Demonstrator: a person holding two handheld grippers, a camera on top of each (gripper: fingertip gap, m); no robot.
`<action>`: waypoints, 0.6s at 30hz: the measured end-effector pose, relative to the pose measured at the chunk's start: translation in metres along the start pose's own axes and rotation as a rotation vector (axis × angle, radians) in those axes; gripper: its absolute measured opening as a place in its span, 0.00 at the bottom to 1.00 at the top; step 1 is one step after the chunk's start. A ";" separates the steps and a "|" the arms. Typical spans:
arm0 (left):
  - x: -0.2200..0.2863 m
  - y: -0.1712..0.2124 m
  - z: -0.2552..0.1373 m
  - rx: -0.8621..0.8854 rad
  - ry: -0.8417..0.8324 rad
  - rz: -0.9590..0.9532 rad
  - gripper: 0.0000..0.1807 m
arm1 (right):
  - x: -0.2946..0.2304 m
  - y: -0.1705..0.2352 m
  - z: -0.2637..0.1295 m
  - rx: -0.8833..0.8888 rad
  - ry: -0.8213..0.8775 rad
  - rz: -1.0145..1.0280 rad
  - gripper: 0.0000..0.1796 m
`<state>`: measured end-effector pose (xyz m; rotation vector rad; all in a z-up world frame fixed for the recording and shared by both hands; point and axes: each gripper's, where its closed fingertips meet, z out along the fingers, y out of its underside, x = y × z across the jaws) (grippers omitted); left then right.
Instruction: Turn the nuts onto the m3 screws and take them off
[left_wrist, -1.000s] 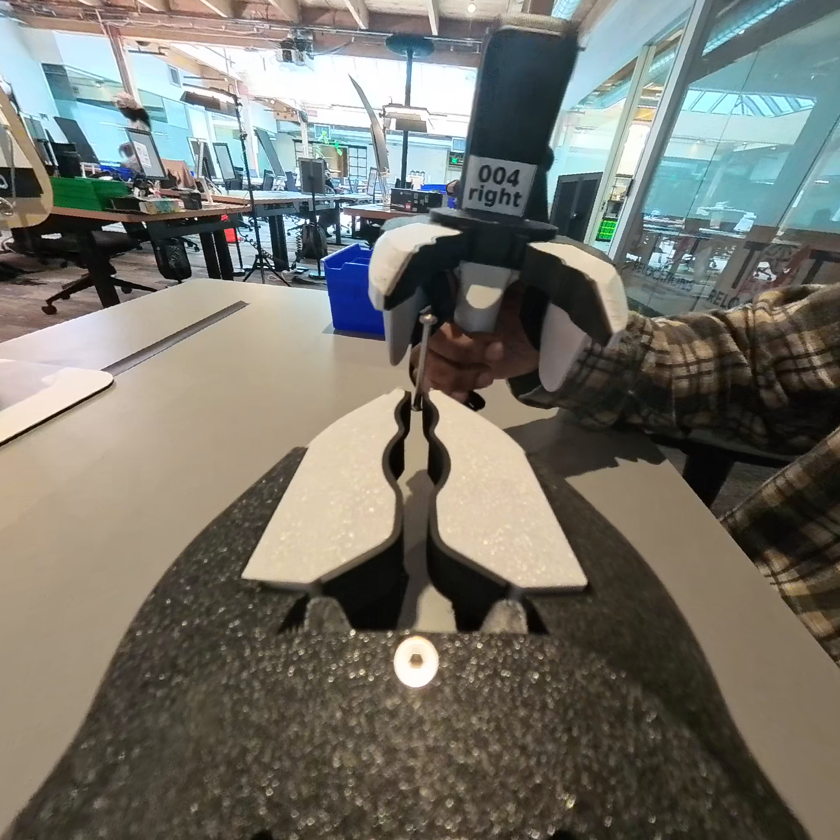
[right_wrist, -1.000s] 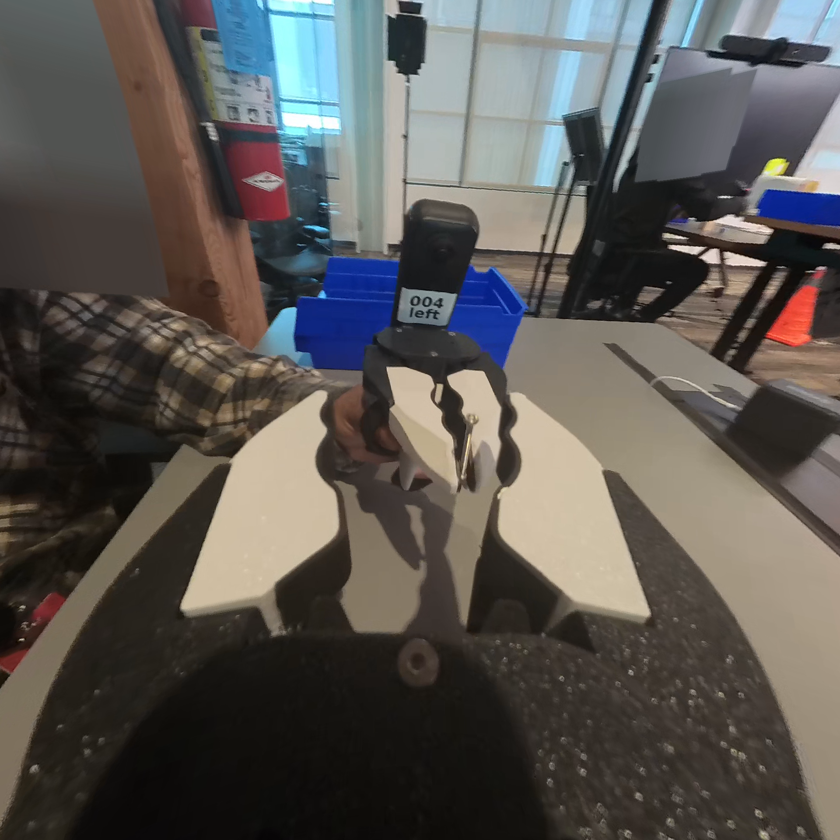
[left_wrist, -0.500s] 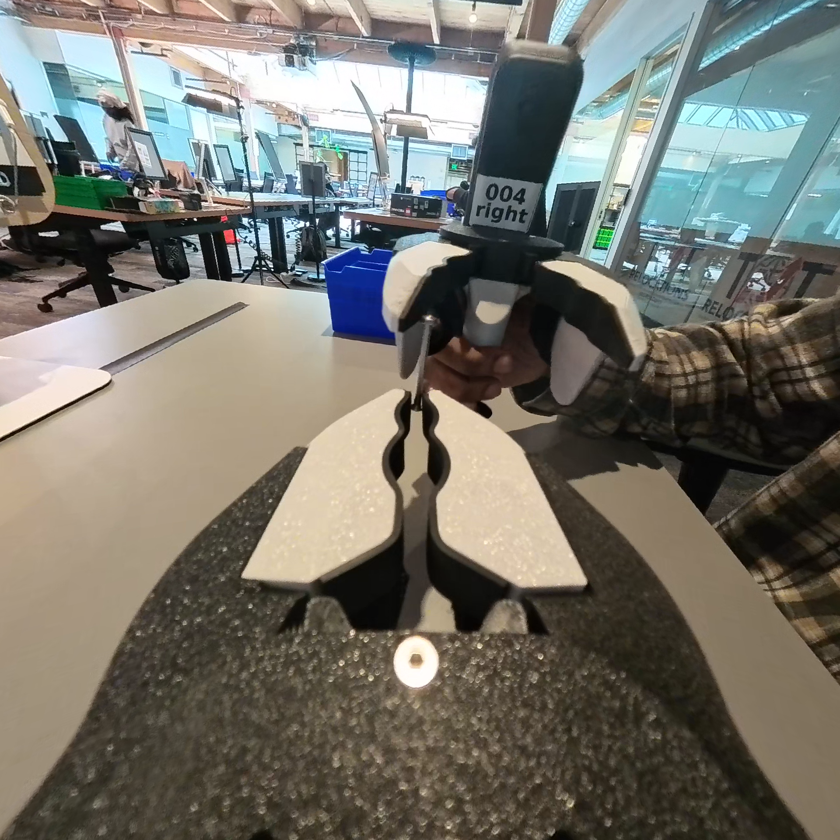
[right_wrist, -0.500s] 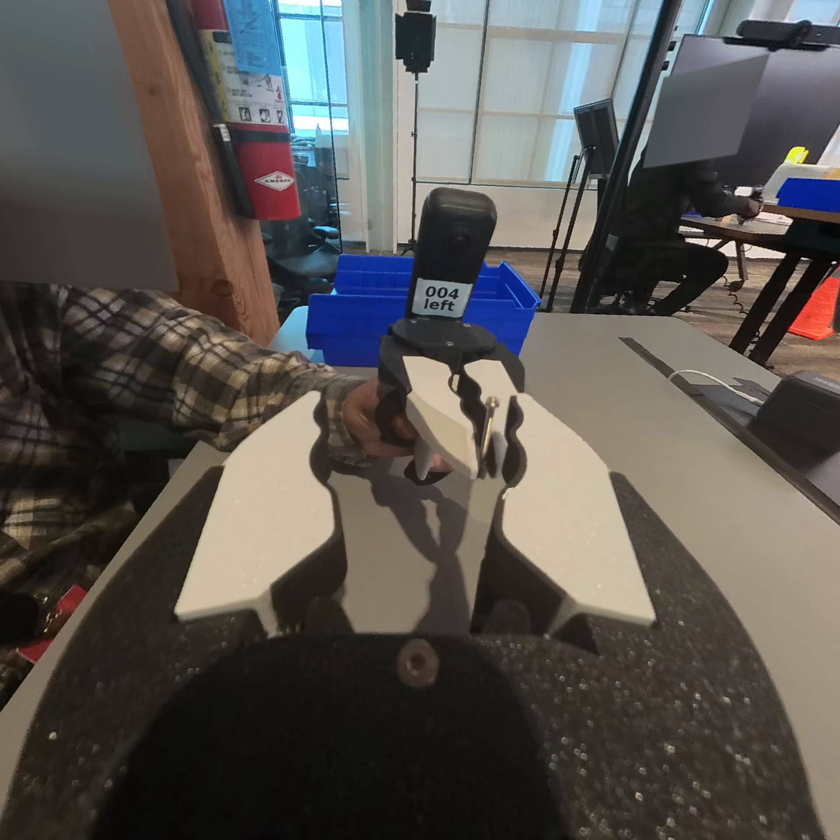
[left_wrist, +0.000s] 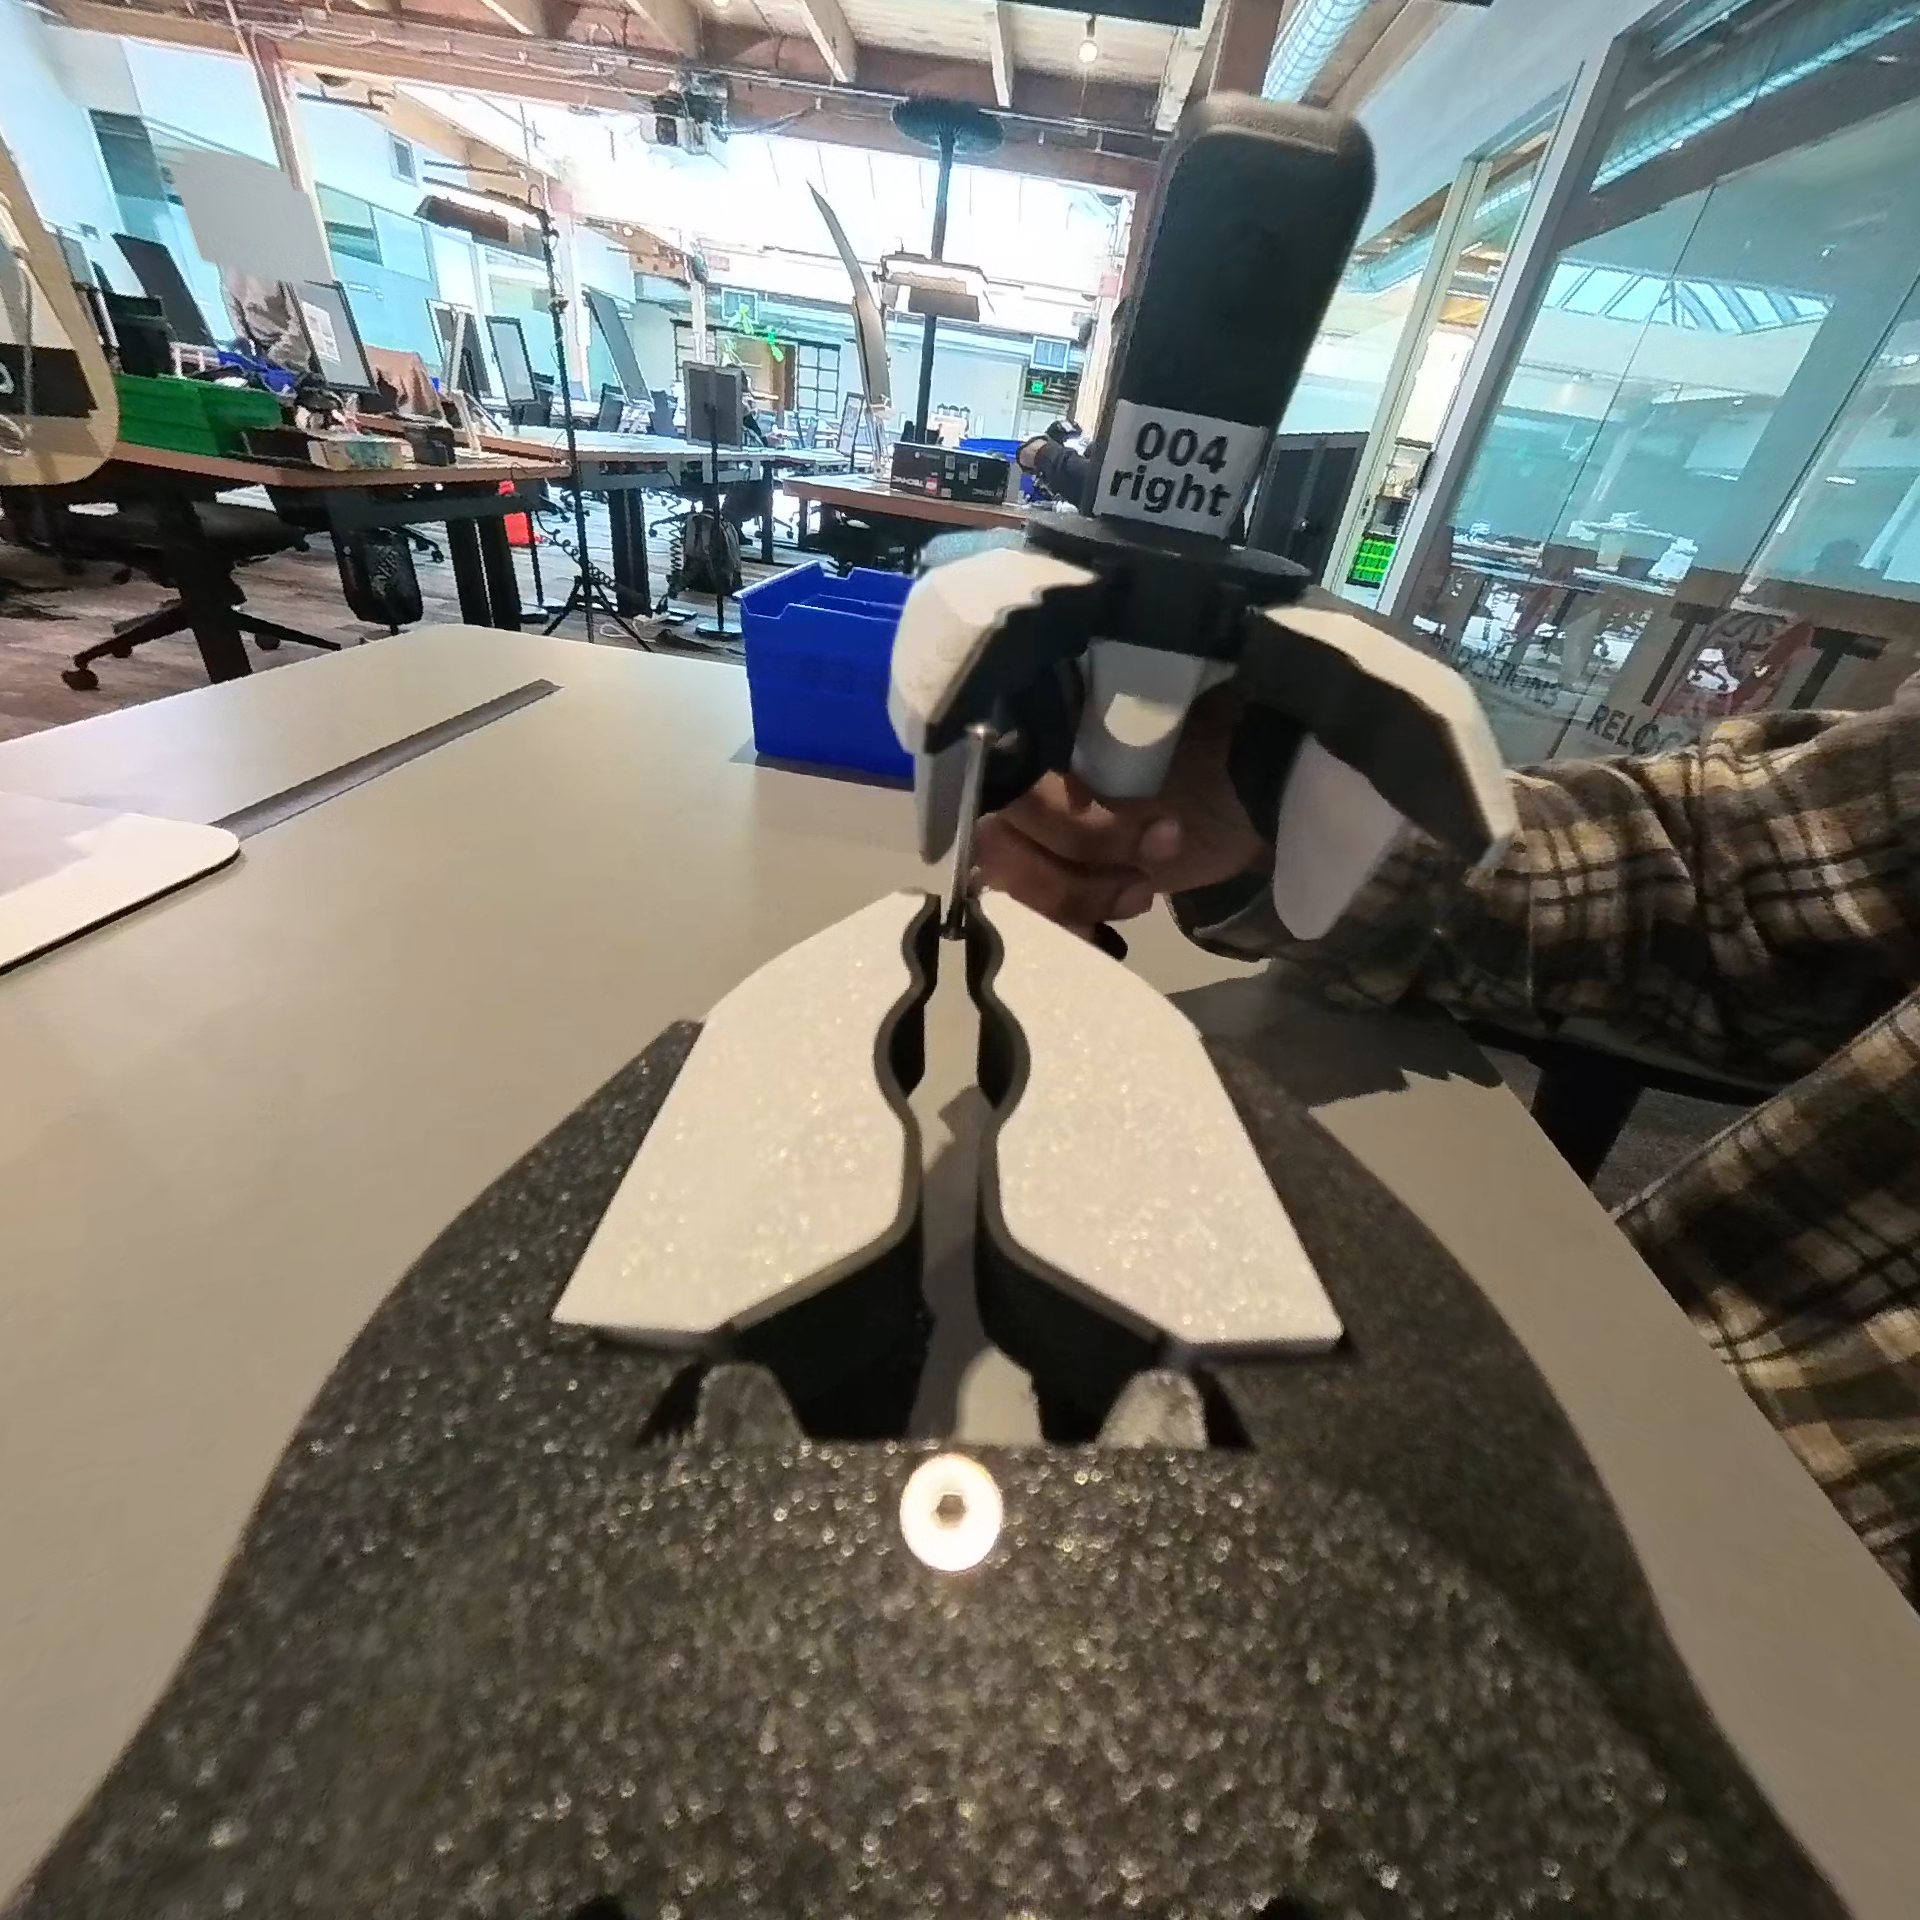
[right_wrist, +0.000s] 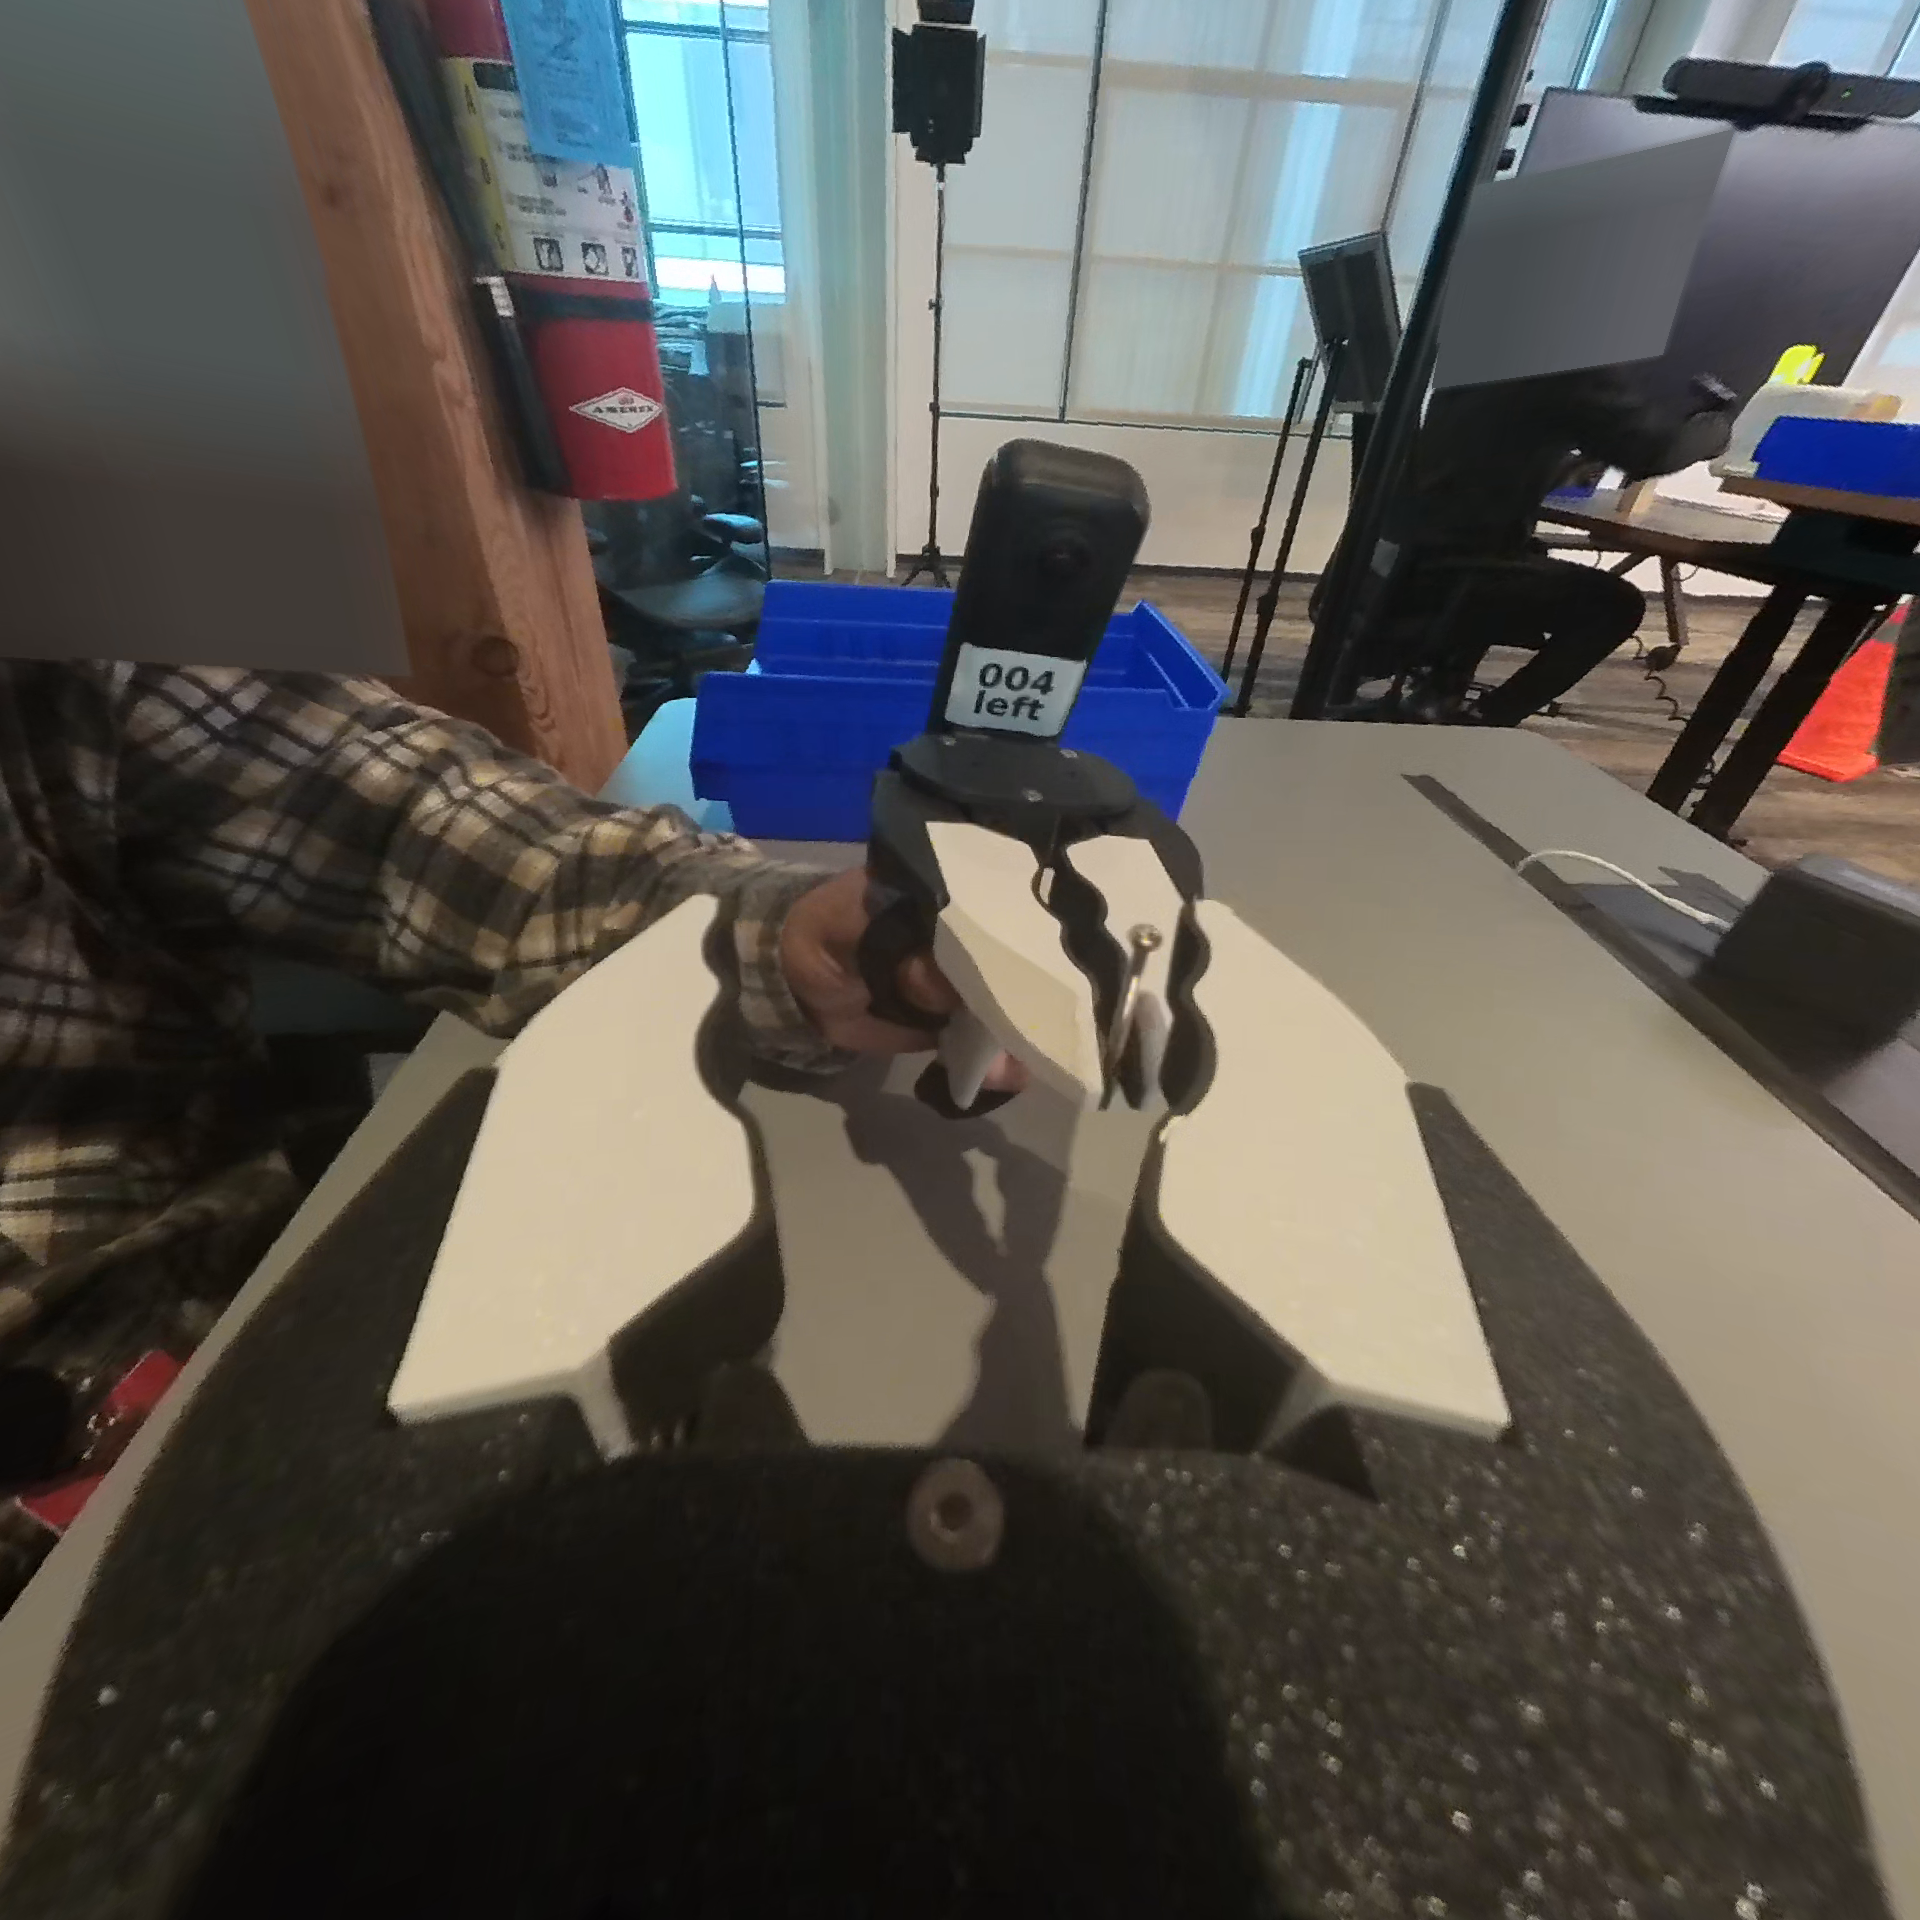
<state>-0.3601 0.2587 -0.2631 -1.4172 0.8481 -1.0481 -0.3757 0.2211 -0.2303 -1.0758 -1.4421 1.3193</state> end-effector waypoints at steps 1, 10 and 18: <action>0.000 0.000 0.000 -0.001 -0.001 -0.001 0.02 | -0.002 0.001 0.001 -0.008 -0.008 -0.002 0.44; -0.002 0.001 0.000 -0.003 -0.006 -0.012 0.02 | 0.002 -0.001 -0.006 0.013 0.026 0.004 0.44; -0.003 0.000 -0.002 0.002 -0.008 -0.041 0.02 | -0.004 0.003 -0.005 -0.008 0.020 -0.010 0.46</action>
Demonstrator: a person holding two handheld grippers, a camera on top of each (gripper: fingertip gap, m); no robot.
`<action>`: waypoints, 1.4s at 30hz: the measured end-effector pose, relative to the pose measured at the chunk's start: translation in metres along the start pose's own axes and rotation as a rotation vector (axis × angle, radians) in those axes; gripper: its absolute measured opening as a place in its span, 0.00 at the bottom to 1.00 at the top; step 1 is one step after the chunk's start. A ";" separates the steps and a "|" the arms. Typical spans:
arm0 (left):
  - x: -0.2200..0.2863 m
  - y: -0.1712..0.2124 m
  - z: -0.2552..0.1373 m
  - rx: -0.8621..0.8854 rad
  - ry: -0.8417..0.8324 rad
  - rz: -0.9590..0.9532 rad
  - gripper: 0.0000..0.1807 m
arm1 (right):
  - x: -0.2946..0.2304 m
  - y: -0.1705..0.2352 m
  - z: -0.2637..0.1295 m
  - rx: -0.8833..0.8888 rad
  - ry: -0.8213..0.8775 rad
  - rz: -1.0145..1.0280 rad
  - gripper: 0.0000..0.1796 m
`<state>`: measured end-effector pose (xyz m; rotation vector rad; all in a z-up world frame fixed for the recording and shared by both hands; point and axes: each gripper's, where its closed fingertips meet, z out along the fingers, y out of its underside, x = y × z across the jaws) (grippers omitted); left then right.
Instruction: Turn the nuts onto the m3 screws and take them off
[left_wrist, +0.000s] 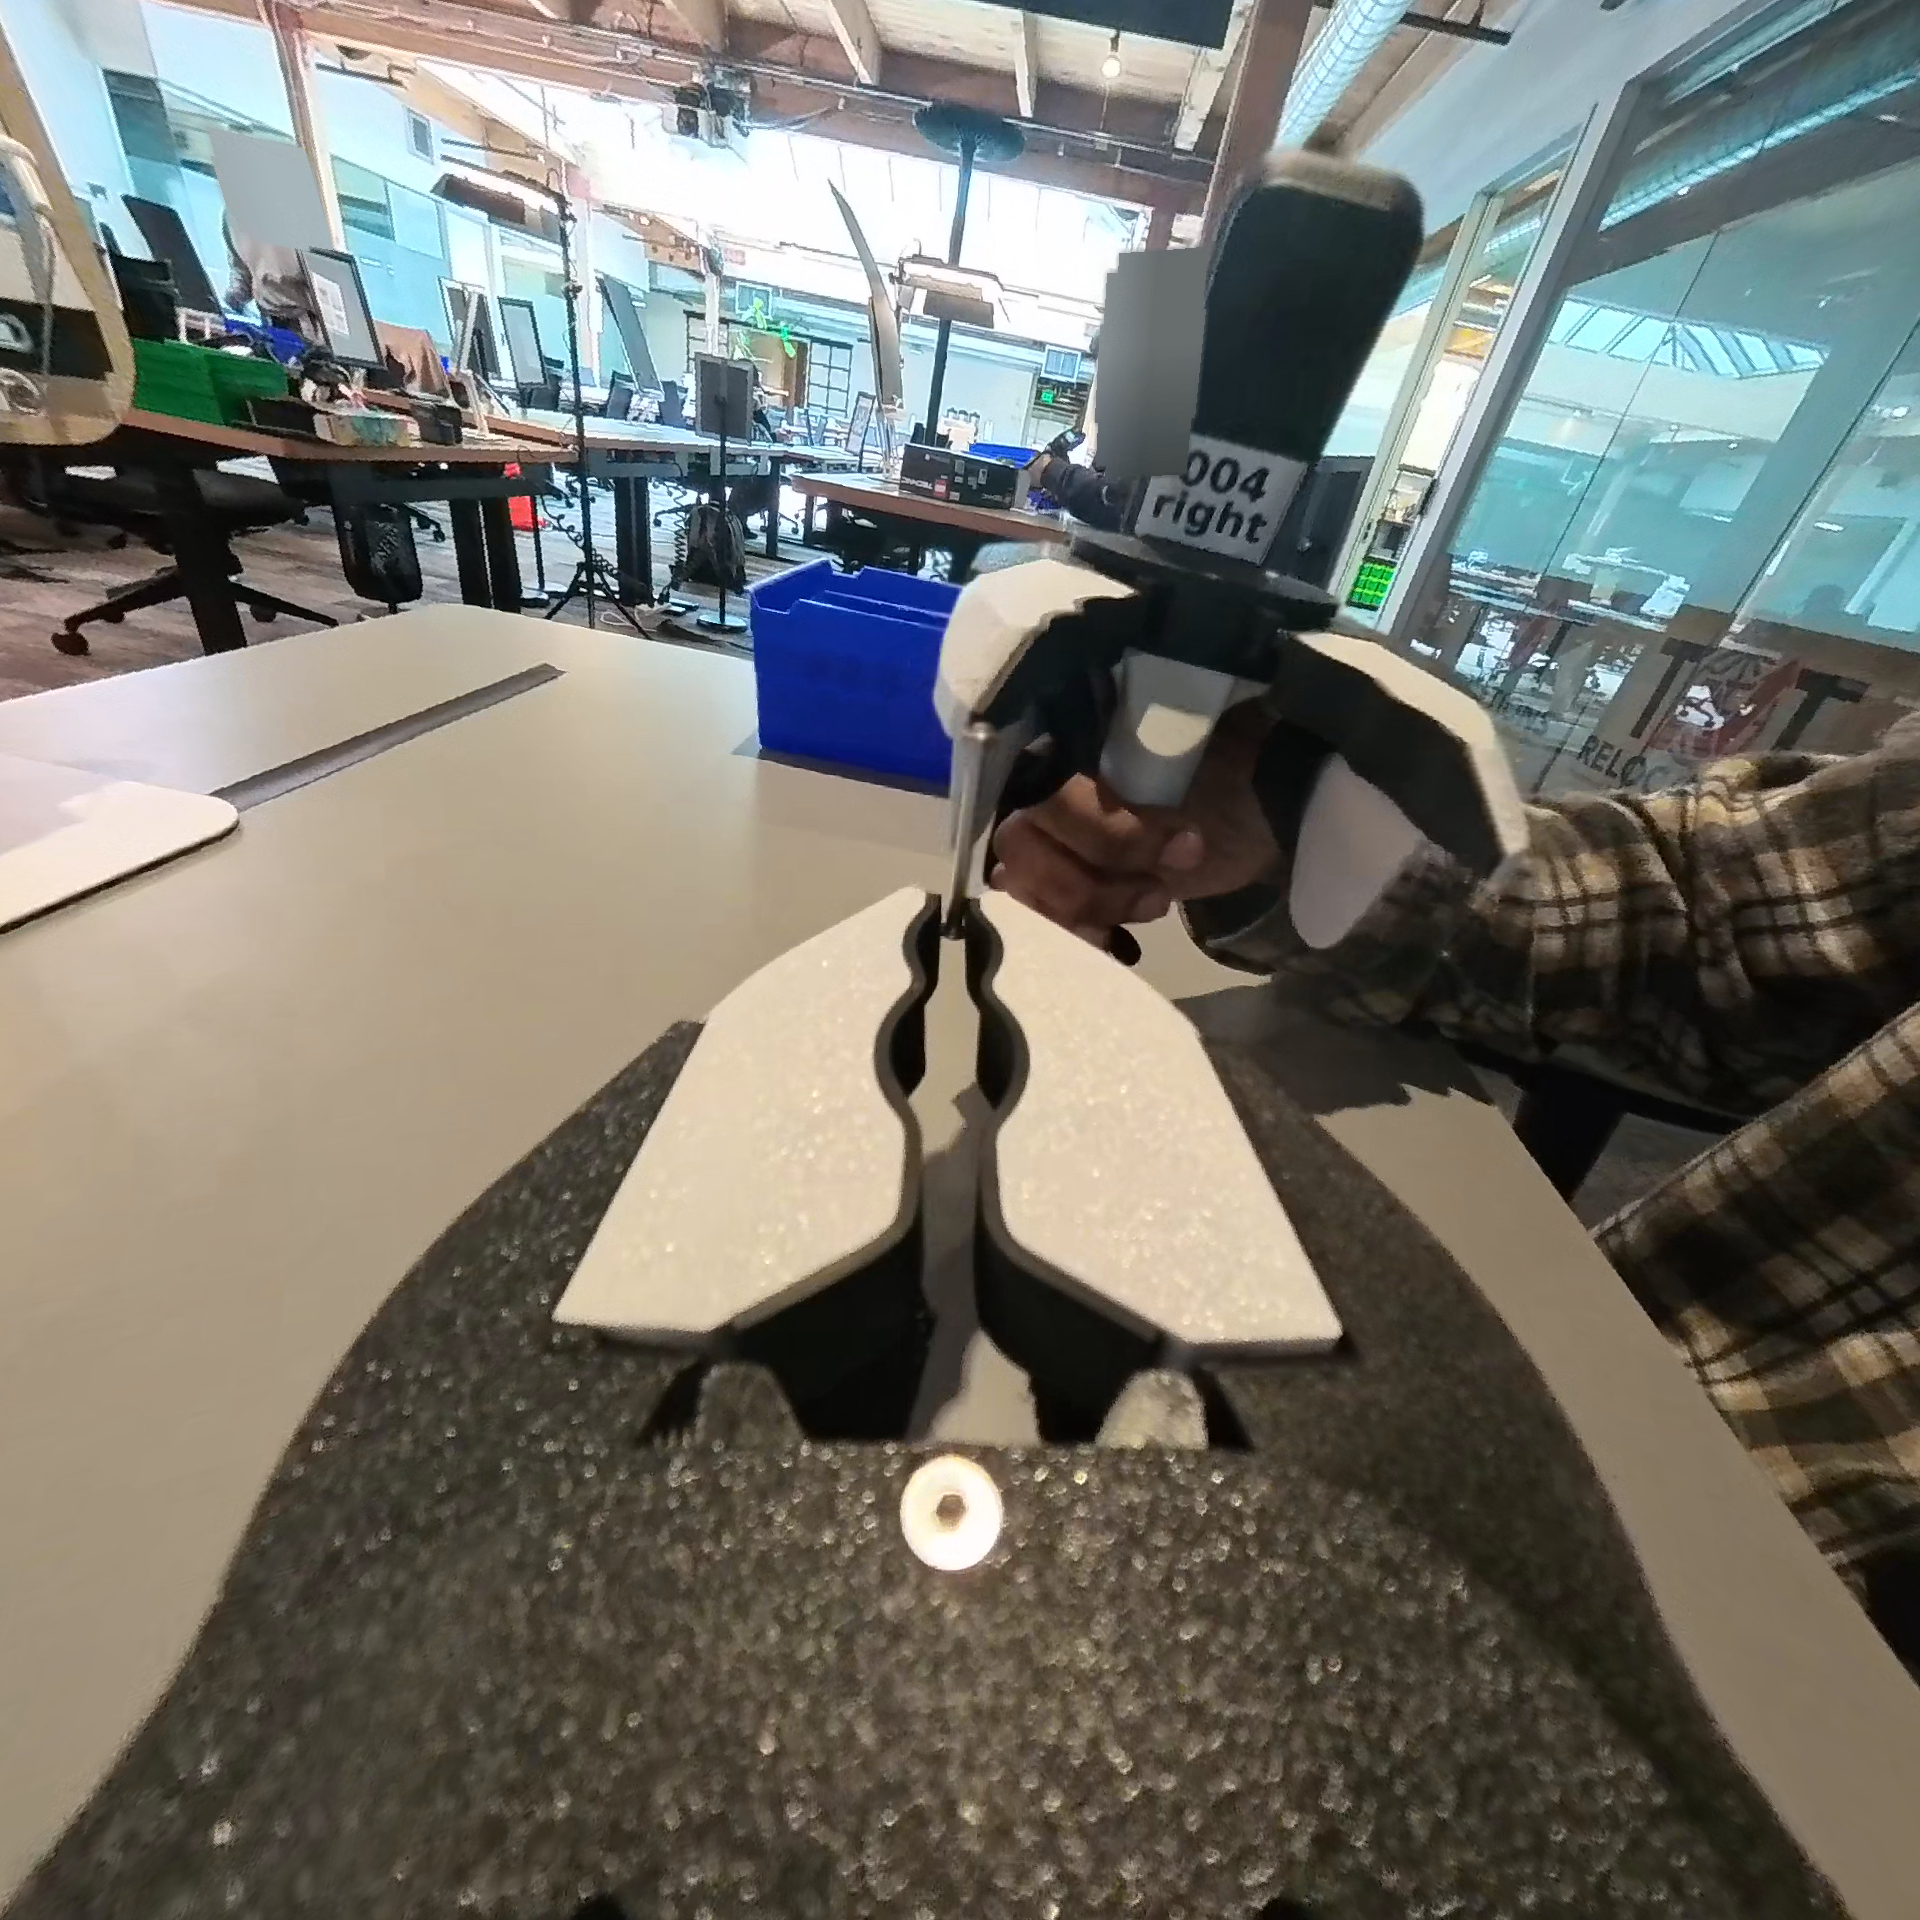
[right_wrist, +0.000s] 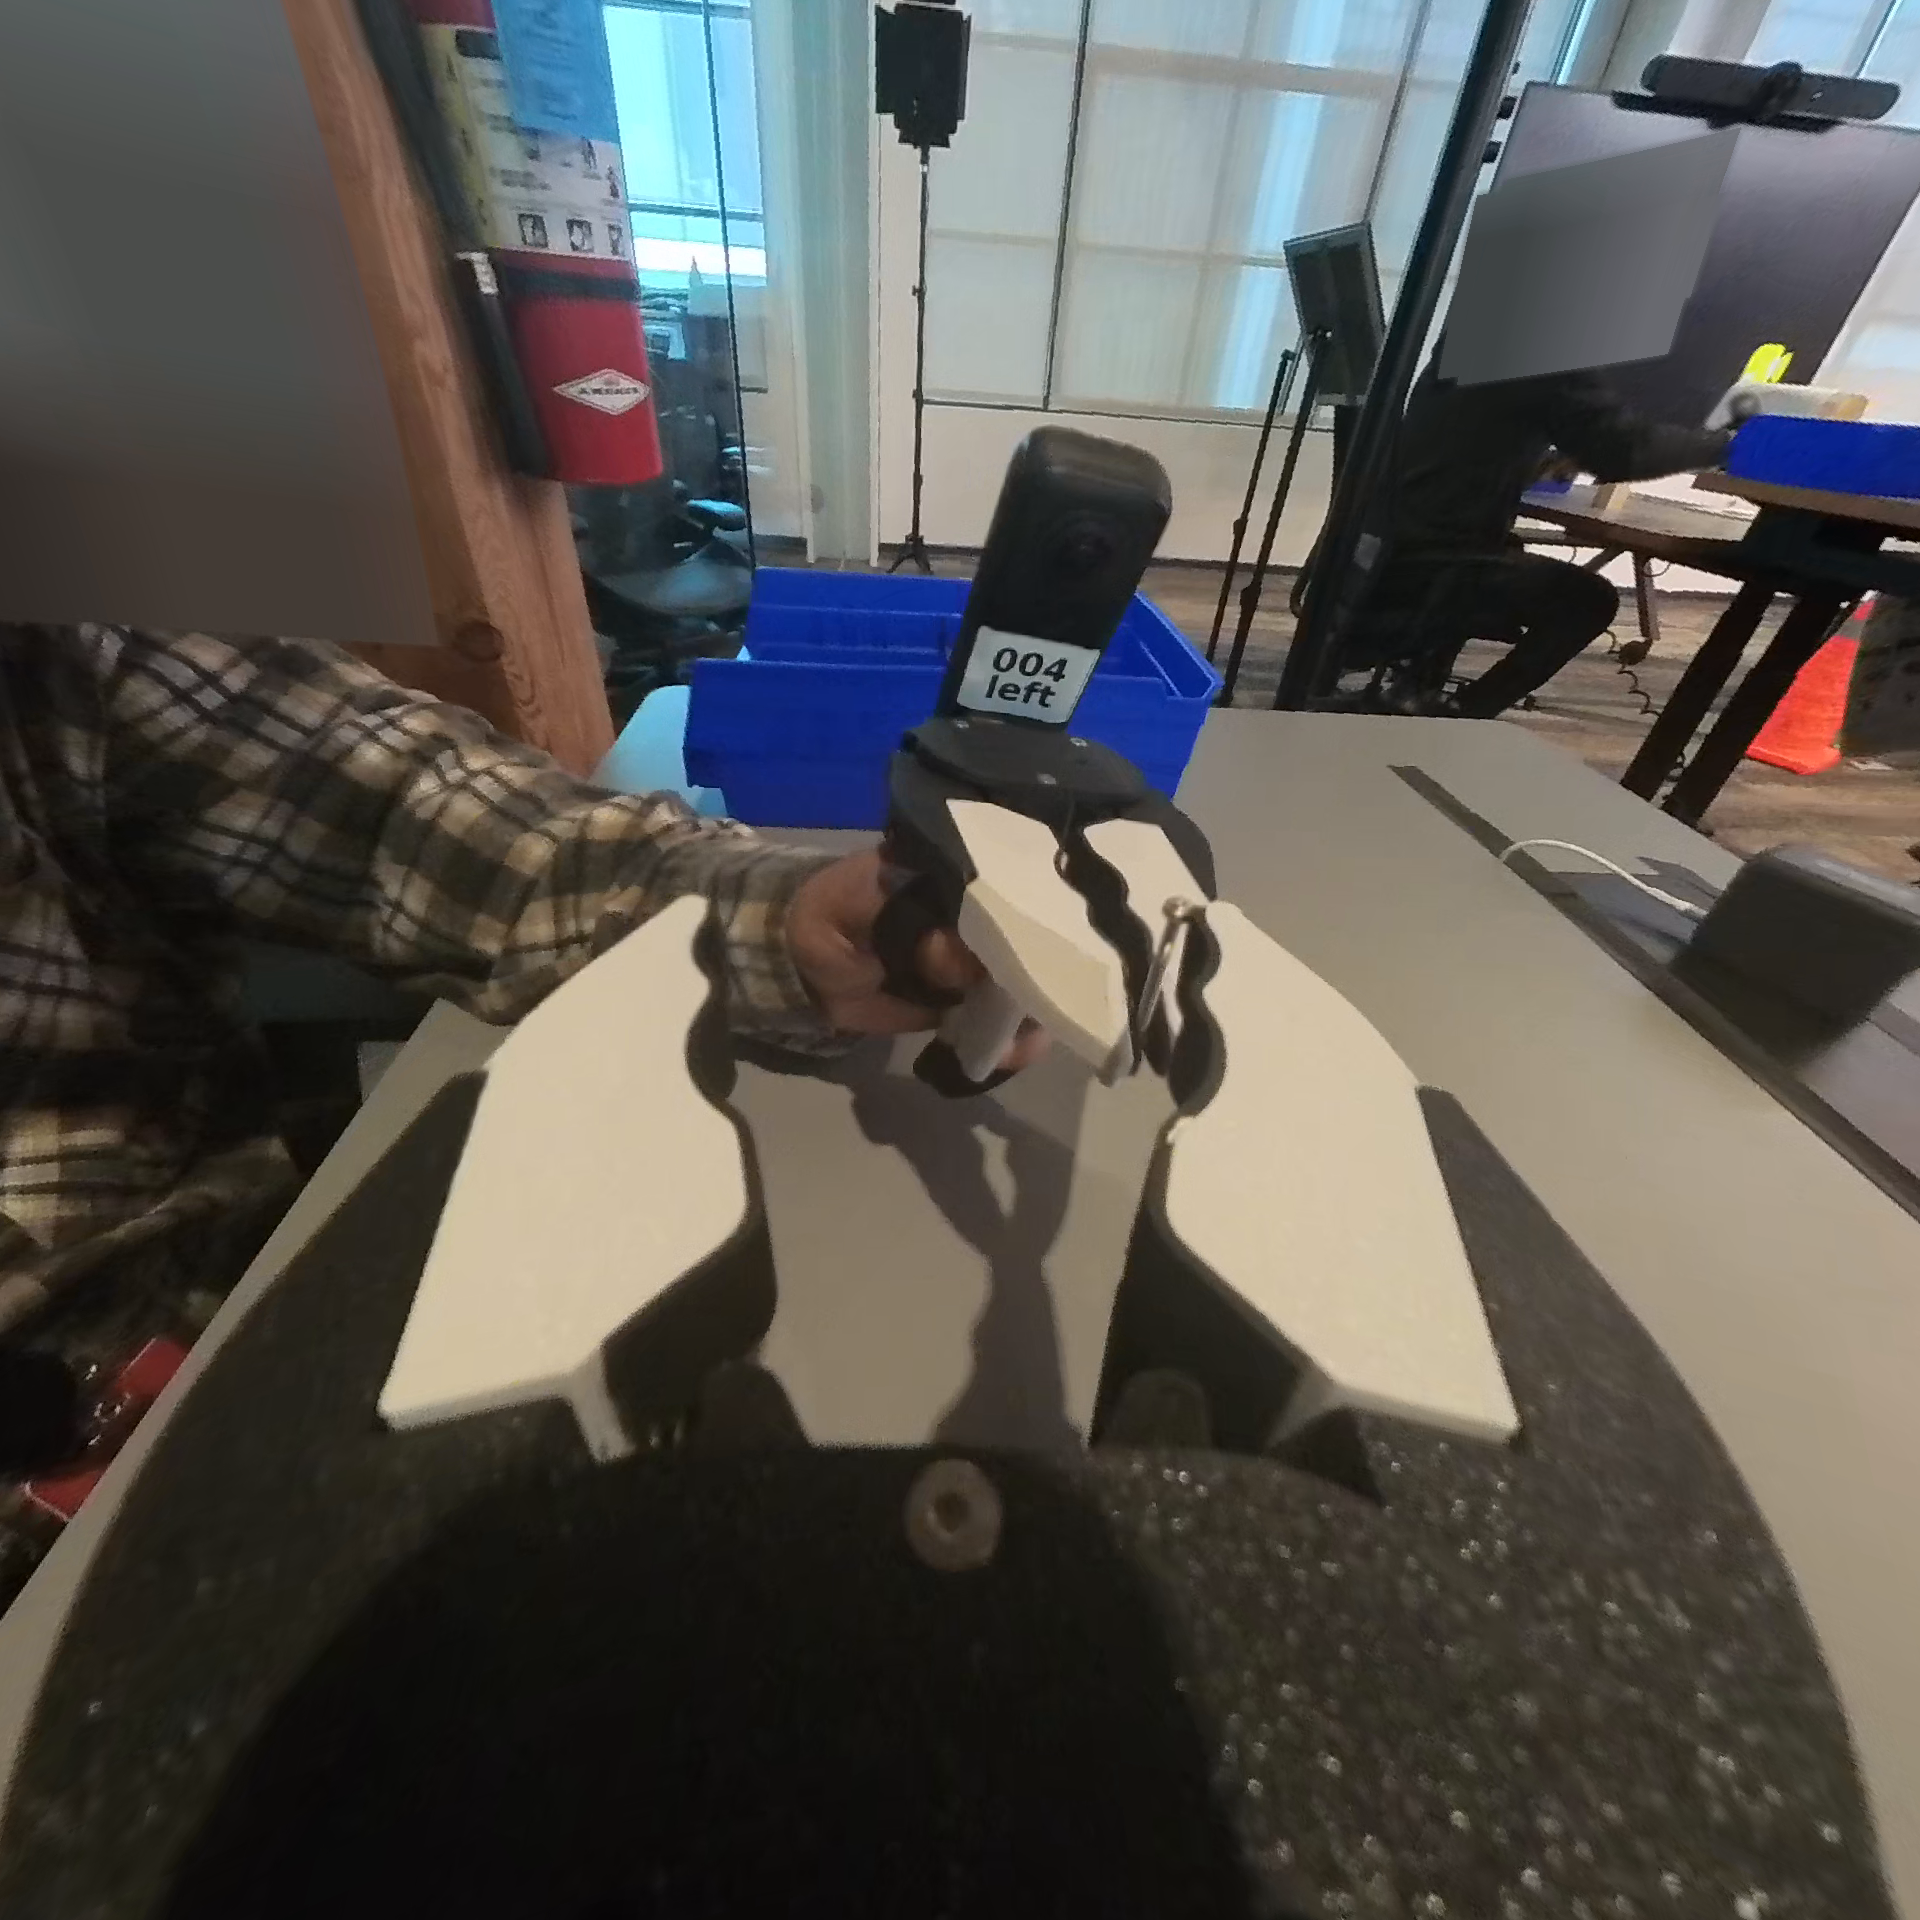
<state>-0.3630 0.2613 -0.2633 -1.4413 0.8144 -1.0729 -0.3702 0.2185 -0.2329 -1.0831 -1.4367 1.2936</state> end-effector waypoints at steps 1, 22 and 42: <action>0.000 -0.001 0.000 0.001 0.000 0.001 0.02 | 0.002 -0.001 -0.002 0.010 0.008 0.004 0.45; -0.001 -0.002 0.000 -0.003 -0.011 -0.022 0.02 | -0.002 -0.002 0.005 0.022 0.010 0.025 0.50; 0.002 -0.001 0.003 -0.007 -0.005 -0.017 0.02 | 0.001 -0.002 0.012 0.048 -0.009 0.060 0.49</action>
